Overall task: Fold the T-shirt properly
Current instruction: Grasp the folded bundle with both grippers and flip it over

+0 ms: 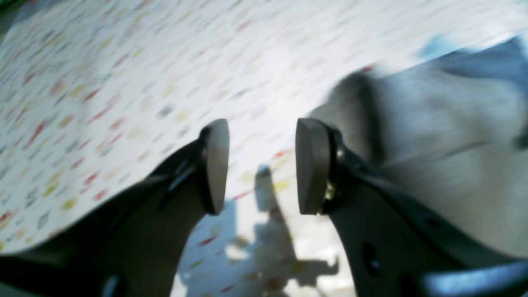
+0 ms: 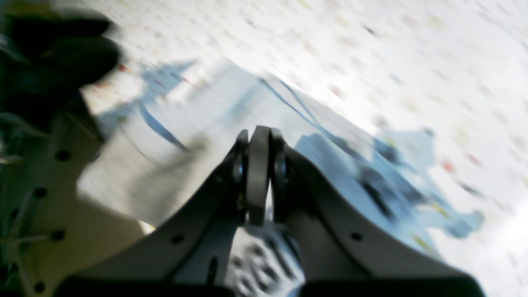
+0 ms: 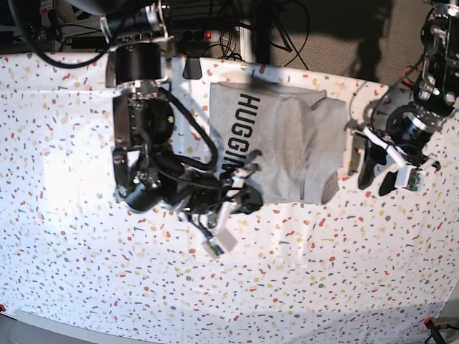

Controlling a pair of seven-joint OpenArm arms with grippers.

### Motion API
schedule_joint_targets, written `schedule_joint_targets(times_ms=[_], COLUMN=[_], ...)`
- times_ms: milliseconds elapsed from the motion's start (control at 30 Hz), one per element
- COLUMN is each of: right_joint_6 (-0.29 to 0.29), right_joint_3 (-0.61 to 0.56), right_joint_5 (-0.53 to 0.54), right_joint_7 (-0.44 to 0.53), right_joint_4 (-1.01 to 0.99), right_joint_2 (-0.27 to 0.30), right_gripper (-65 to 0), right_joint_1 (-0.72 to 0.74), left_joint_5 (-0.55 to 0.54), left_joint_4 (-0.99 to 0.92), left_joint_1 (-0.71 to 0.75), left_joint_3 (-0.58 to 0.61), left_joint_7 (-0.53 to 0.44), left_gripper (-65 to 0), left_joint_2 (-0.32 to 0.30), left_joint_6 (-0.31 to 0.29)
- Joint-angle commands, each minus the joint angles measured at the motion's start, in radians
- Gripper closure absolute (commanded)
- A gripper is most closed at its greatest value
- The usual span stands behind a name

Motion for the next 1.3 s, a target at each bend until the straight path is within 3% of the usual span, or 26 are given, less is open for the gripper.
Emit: schedule_joint_targets(times_ms=[0,300,433,567,800,900,1033,1267], right_joint_6=[0.008,0.008,0.008,0.008,0.008,0.008,0.008,0.008], right_joint_3=[-0.001,-0.002,-0.002,-0.002,-0.002,-0.002,-0.002,-0.002], right_joint_5=[0.013,-0.101,-0.173,-0.238,-0.24,-0.241,-0.241,-0.245], right_joint_7=[0.041,0.206,0.225,0.238,0.196,0.178,0.182,0.182], right_joint_4=[0.009,-0.198,-0.285,-0.31,-0.31,-0.308,-0.293,-0.241], right_joint_2=[-0.005,0.007,0.007,0.01,0.029,0.029,0.029,0.029], right_gripper=[0.0,0.0,0.0,0.0,0.0,0.0,0.0,0.0], right_joint_1=[0.026,0.043,0.058,0.056,0.056,0.051,0.023,-0.045], left_joint_5=[-0.021,-0.074,-0.1,-0.103,-0.087,-0.056,-0.003,0.002], left_joint_4=[0.034,0.064,0.056,0.056,0.0,-0.084,-0.203,-0.298], left_joint_1=[0.004,0.121,0.188,0.249,0.268,0.252,0.2,0.062], left_joint_3=[-0.006,-0.005,-0.005,0.011,0.104,0.148,0.157,0.153], left_joint_7=[-0.021,0.008,0.046,0.047,0.044,-0.002,-0.015,-0.015], left_gripper=[-24.9,-24.9,-23.4,-21.4,-21.4,-21.4,-21.4,-21.4], left_joint_2=[0.0,0.141,0.196,0.239,0.248,0.248,0.248,0.248], left_joint_6=[-0.013,-0.052,-0.098,-0.102,-0.101,-0.096,-0.013,-0.011])
